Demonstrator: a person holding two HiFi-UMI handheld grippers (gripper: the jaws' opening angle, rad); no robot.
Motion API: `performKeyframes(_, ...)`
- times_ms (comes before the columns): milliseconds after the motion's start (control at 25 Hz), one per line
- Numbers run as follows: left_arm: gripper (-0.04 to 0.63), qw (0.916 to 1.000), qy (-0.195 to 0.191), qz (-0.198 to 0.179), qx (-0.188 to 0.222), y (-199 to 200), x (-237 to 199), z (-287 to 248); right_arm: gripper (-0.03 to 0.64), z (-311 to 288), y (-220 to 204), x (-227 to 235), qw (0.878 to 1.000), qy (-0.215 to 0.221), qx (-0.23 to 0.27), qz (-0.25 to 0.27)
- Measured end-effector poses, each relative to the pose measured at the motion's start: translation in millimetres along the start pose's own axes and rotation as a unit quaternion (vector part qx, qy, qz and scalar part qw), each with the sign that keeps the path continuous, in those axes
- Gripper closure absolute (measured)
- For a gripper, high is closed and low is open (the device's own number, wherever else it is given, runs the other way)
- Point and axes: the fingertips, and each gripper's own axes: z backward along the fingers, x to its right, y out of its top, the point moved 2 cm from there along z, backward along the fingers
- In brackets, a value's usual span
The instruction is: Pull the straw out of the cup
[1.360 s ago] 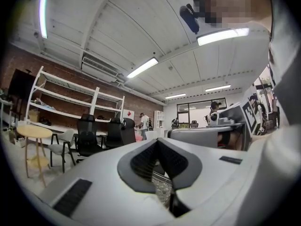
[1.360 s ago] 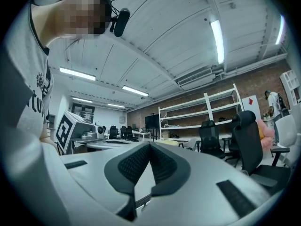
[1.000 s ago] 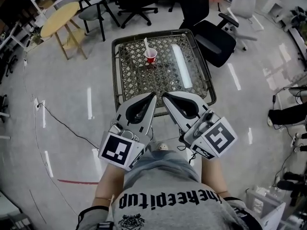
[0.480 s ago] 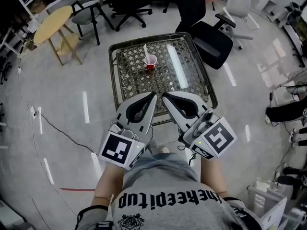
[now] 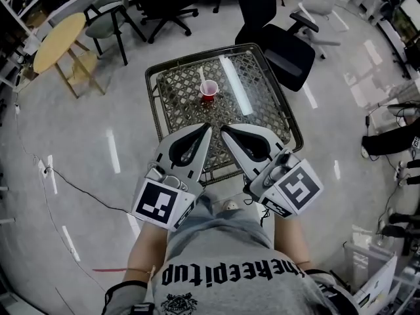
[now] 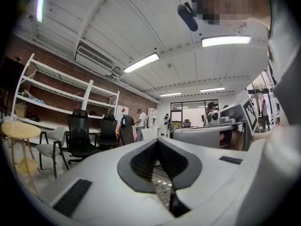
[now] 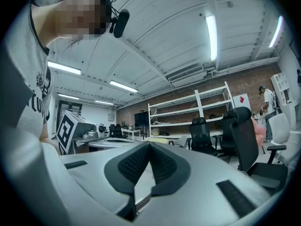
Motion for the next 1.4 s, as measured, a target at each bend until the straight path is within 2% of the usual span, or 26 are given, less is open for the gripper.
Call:
performKeyframes(320, 0.58, 0.9994, -0.032, 0.006, -0.003, -6.6, -39.8, -12.1, 0.612, -36.5, -8.3, 12.8, 0.999, -0.032, -0.009, -0.007)
performKeyframes(920, 0.58, 0.9954, -0.092, 0.019, -0.022, -29.0, -99.2, -7.5, 0.612, -94.3, -27.2, 10.2, 0.995, -0.092, -0.02, -0.012)
performKeyframes(1080, 0.58, 0.9948, -0.099, 0.024, -0.008, -31.3, -110.8, -7.1, 0.612, -102.3, -31.6, 7.5, 0.994, -0.102, -0.03, -0.009)
performKeyframes(1240, 0.58, 0.994, -0.104, 0.033, -0.013, -35.9, -113.3, -9.4, 0.612, -104.0, -33.4, 10.3, 0.994, -0.107, -0.035, -0.009)
performKeyframes(1400, 0.58, 0.9949, -0.095, 0.032, -0.007, -35.0, -113.4, -9.5, 0.612, -102.6, -33.7, 12.7, 0.994, -0.104, -0.037, -0.008)
